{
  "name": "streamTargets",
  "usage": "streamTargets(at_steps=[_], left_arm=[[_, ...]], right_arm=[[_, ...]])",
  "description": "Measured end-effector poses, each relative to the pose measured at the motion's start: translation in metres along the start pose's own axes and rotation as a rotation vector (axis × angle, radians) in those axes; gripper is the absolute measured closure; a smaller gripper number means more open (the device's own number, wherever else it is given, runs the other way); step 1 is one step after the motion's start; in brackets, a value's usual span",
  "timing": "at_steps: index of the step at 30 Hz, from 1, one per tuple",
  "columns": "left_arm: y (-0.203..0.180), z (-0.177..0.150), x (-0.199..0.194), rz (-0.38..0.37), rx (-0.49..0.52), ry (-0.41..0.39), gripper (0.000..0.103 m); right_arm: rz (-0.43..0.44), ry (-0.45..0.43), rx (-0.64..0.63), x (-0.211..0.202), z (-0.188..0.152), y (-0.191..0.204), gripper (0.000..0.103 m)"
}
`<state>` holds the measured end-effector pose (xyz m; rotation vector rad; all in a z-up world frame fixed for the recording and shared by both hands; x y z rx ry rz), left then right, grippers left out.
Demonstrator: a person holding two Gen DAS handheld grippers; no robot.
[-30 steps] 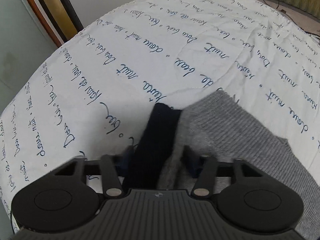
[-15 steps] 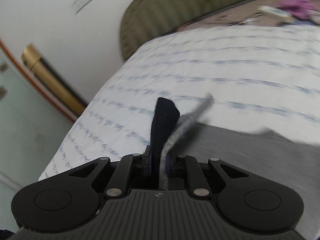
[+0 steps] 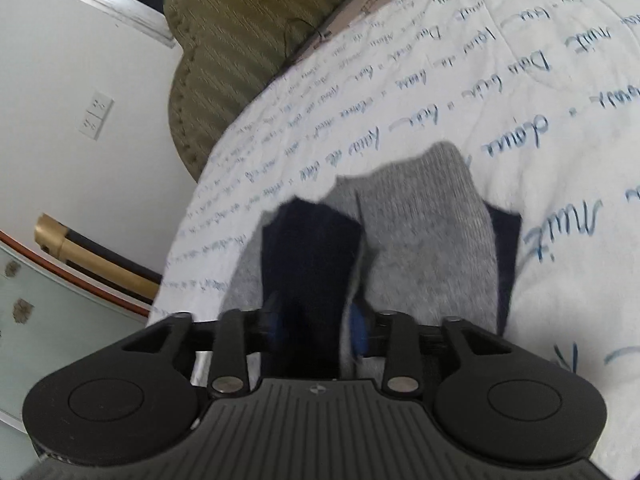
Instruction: Fold small clothes
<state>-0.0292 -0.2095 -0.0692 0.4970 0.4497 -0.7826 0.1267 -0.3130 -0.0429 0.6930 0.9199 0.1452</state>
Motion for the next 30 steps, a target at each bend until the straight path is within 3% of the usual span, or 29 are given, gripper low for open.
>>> streamTargets(at_steps=[3, 4, 5, 7, 13, 18, 22, 30], left_arm=[[-0.007, 0.003, 0.005, 0.004, 0.018, 0.003, 0.097], [-0.009, 0.004, 0.005, 0.006, 0.023, 0.005, 0.097], [-0.01, 0.004, 0.006, 0.006, 0.025, 0.006, 0.097], [-0.015, 0.004, -0.001, 0.002, 0.032, 0.003, 0.097], [-0.028, 0.029, -0.004, -0.041, 0.071, -0.075, 0.097], [-0.039, 0.021, 0.022, -0.077, 0.065, -0.013, 0.097], [-0.038, 0.015, 0.026, -0.081, 0.075, 0.018, 0.097], [-0.042, 0.025, 0.028, -0.092, 0.061, 0.0, 0.097]], right_arm=[[-0.006, -0.004, 0.011, 0.005, 0.01, 0.002, 0.062], [-0.015, 0.001, 0.009, 0.009, 0.011, 0.001, 0.079], [-0.033, 0.011, -0.007, 0.01, 0.011, -0.002, 0.086], [-0.065, 0.01, -0.05, 0.012, 0.01, -0.003, 0.088], [-0.029, -0.08, -0.105, -0.028, 0.03, 0.005, 0.089], [-0.134, -0.048, -0.076, -0.018, 0.033, -0.034, 0.09], [-0.122, -0.056, -0.046, -0.014, 0.024, -0.044, 0.09], [-0.118, -0.093, -0.05, -0.024, 0.038, -0.033, 0.091]])
Point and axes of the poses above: each gripper's, at about its wrist camera, not at the fingertips, and x roughly the way its jaws point, y to its left, z to its top, the point moved 7 cm from there along x, roughly the way its jaws point, and after that the axes turned 12 degrees about -z, right-handed, at the moved point
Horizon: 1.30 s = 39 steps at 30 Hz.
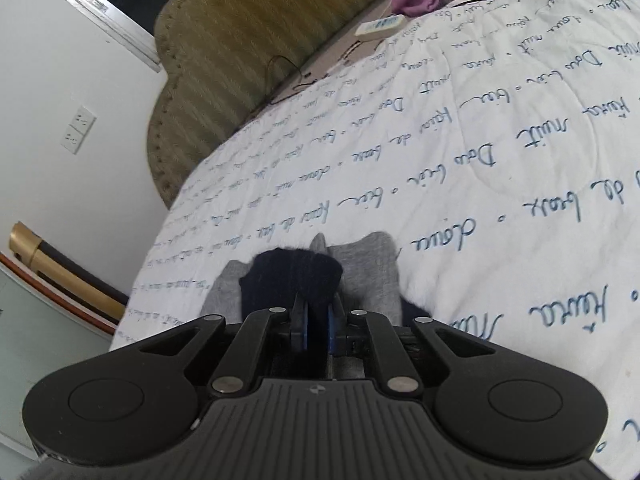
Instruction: Fold small clothes
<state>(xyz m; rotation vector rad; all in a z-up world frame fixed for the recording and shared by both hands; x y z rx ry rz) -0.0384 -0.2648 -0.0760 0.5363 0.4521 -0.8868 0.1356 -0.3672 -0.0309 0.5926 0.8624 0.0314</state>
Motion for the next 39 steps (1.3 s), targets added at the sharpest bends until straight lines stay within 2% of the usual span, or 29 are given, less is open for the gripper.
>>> streamTargets(at_steps=[3, 5, 6, 7, 9, 10, 12, 13, 14, 15, 18, 21, 23, 26, 28, 30, 31, 32, 33, 36, 39], left_arm=[[0.002, -0.009, 0.012, -0.022, -0.034, 0.036, 0.097], [0.006, -0.011, 0.013, -0.029, -0.064, 0.027, 0.097], [0.008, -0.011, 0.01, -0.039, -0.082, 0.008, 0.097], [0.011, -0.01, 0.005, -0.05, -0.096, -0.012, 0.096], [0.018, -0.01, -0.011, -0.09, -0.122, -0.053, 0.089], [0.023, -0.01, -0.021, -0.116, -0.136, -0.076, 0.087], [0.04, -0.017, -0.05, -0.146, -0.183, -0.121, 0.068], [0.05, -0.023, -0.063, -0.15, -0.214, -0.141, 0.06], [0.063, -0.03, -0.076, -0.139, -0.248, -0.155, 0.045], [0.077, -0.038, -0.088, -0.111, -0.284, -0.162, 0.039], [0.121, -0.067, -0.103, -0.044, -0.423, -0.116, 0.041], [0.157, -0.087, -0.097, -0.012, -0.594, -0.071, 0.041], [0.17, -0.088, -0.088, -0.072, -0.696, -0.07, 0.041], [0.175, -0.092, -0.066, -0.227, -0.869, -0.042, 0.041], [0.174, -0.096, -0.051, -0.282, -0.953, -0.017, 0.041], [0.176, -0.099, -0.043, -0.294, -0.993, -0.009, 0.046], [0.175, -0.1, -0.041, -0.29, -1.014, -0.004, 0.053], [0.176, -0.101, -0.041, -0.285, -1.026, 0.006, 0.076], [0.179, -0.101, -0.043, -0.285, -1.032, 0.015, 0.081], [0.181, -0.093, -0.055, -0.272, -0.996, 0.037, 0.089], [0.18, -0.092, -0.058, -0.265, -0.931, 0.08, 0.09]], right_arm=[[-0.054, 0.034, 0.003, 0.013, -0.005, -0.012, 0.091], [-0.054, 0.042, 0.011, 0.018, -0.011, -0.016, 0.092], [-0.051, 0.037, 0.009, 0.017, -0.014, -0.017, 0.088], [-0.058, 0.027, 0.01, 0.015, -0.015, -0.017, 0.078], [-0.06, 0.008, 0.024, 0.007, -0.016, -0.016, 0.067], [-0.047, -0.002, 0.035, -0.001, -0.016, -0.015, 0.068], [-0.004, -0.045, 0.046, -0.026, -0.018, -0.011, 0.062], [0.02, -0.064, 0.048, -0.039, -0.022, -0.01, 0.05], [0.038, -0.078, 0.052, -0.052, -0.028, -0.011, 0.046], [0.051, -0.091, 0.057, -0.064, -0.034, -0.013, 0.043], [0.027, -0.079, 0.051, -0.083, -0.064, -0.019, 0.043], [0.006, -0.027, 0.044, -0.081, -0.095, -0.02, 0.043], [-0.007, 0.021, 0.029, -0.072, -0.111, -0.015, 0.043], [0.002, 0.068, 0.029, -0.058, -0.124, -0.007, 0.043], [0.02, 0.086, 0.039, -0.052, -0.127, -0.001, 0.043], [0.04, 0.098, 0.056, -0.047, -0.128, 0.001, 0.046], [0.047, 0.103, 0.061, -0.046, -0.13, 0.001, 0.065], [0.039, 0.114, 0.06, -0.044, -0.131, 0.001, 0.079], [0.031, 0.123, 0.063, -0.044, -0.131, 0.0, 0.082], [0.022, 0.096, 0.031, -0.06, -0.132, 0.007, 0.084], [-0.024, 0.082, -0.001, -0.066, -0.137, 0.007, 0.085]])
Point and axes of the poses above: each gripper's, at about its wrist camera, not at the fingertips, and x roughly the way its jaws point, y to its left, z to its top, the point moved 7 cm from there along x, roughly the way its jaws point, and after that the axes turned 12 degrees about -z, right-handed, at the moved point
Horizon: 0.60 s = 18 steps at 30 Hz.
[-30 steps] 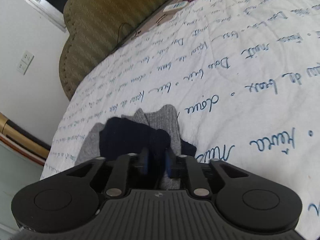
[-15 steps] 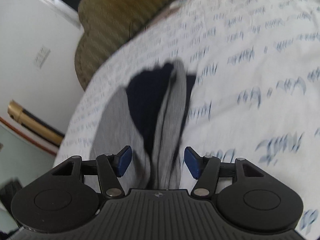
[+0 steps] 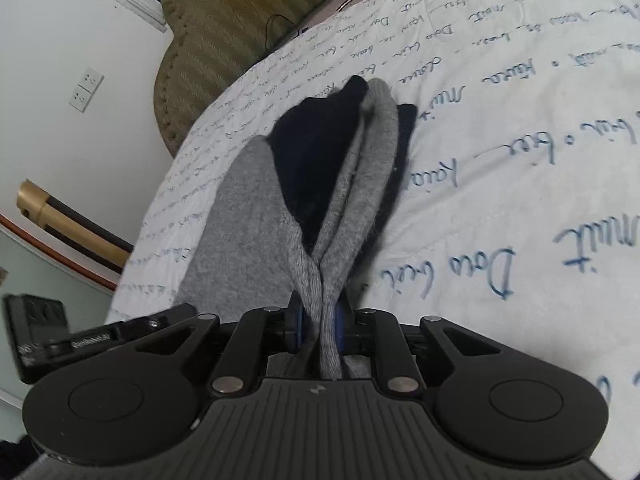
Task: Fold small clothes
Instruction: 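Open the left gripper while the right gripper keeps holding the sweater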
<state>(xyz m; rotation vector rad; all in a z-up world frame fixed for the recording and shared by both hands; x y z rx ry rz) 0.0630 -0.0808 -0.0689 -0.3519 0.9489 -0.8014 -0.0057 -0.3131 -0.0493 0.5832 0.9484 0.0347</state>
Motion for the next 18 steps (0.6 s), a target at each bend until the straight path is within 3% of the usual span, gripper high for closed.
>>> streamTargets(at_steps=[3, 7, 12, 18], left_arm=[[0.012, -0.008, 0.011, 0.027, 0.006, 0.018, 0.088], [0.002, -0.008, -0.01, 0.015, 0.072, -0.002, 0.08], [0.001, 0.012, -0.028, 0.108, 0.183, -0.078, 0.053], [0.015, 0.047, 0.009, 0.176, 0.153, -0.105, 0.053]], right_arm=[[0.003, 0.019, 0.053, 0.014, -0.008, -0.012, 0.083], [0.021, 0.002, 0.035, 0.0, -0.003, -0.007, 0.057], [0.023, -0.157, 0.052, -0.033, 0.042, -0.011, 0.05], [-0.032, -0.19, 0.044, 0.003, 0.097, 0.001, 0.049]])
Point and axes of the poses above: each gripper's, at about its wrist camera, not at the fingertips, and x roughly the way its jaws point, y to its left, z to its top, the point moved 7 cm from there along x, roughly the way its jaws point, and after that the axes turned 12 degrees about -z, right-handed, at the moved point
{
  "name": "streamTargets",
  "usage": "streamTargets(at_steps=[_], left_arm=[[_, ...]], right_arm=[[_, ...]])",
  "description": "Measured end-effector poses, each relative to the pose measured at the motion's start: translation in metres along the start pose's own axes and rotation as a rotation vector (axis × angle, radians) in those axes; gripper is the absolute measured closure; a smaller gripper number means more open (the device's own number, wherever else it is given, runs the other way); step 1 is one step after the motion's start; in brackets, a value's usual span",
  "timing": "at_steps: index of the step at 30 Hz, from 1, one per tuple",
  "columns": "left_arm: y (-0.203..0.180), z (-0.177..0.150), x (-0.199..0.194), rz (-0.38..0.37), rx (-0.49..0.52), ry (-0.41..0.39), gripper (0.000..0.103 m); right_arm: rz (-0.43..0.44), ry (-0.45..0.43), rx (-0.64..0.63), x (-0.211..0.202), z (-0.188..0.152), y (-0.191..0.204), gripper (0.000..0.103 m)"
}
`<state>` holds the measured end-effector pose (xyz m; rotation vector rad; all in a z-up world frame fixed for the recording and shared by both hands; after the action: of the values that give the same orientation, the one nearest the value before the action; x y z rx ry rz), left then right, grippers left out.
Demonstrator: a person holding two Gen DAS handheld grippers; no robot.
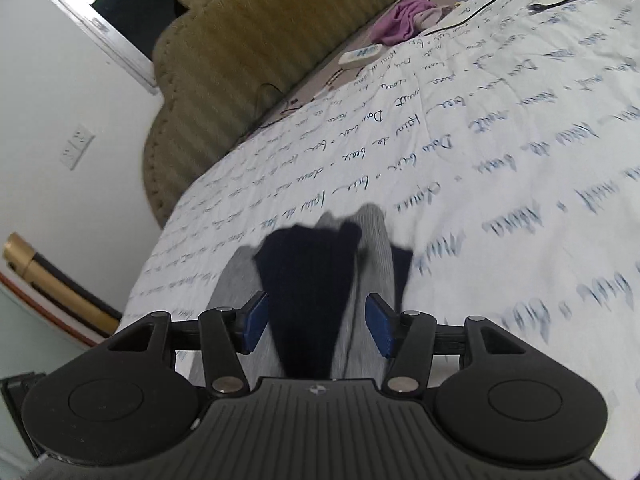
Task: Fold small clothes
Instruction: 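Open the left gripper while the right gripper keeps holding the sweater, then grasp the folded sweater edge with the left gripper while the right gripper holds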
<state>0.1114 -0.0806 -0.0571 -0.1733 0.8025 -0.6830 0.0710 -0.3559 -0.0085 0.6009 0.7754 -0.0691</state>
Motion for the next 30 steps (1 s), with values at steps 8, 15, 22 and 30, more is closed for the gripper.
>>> streamTargets(at_steps=[8, 15, 22, 30], left_arm=[[-0.023, -0.001, 0.037, 0.021, 0.119, 0.03, 0.052], [-0.022, -0.006, 0.044, 0.015, 0.128, 0.036, 0.045], [-0.003, 0.003, 0.024, -0.056, 0.007, 0.004, 0.043], [0.053, 0.013, 0.053, -0.309, -0.483, 0.04, 0.042]], right_arm=[[-0.077, 0.063, -0.045, 0.059, 0.006, 0.015, 0.09], [-0.096, 0.03, -0.019, 0.053, -0.001, -0.009, 0.093], [-0.02, -0.009, 0.062, 0.03, 0.004, -0.011, 0.037], [0.007, 0.049, 0.173, 0.034, 0.004, -0.043, 0.029]])
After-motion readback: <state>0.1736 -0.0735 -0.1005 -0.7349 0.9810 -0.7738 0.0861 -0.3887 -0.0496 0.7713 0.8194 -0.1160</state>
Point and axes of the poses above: each gripper's, at about its wrist camera, not at the fingertips, and x roughly the way its jaws point, y to its left, z to its top, the point moved 7 cm from there along x, roughly the way its jaws point, and after that the axes turned 12 degrees about -z, right-handed, at the moved point
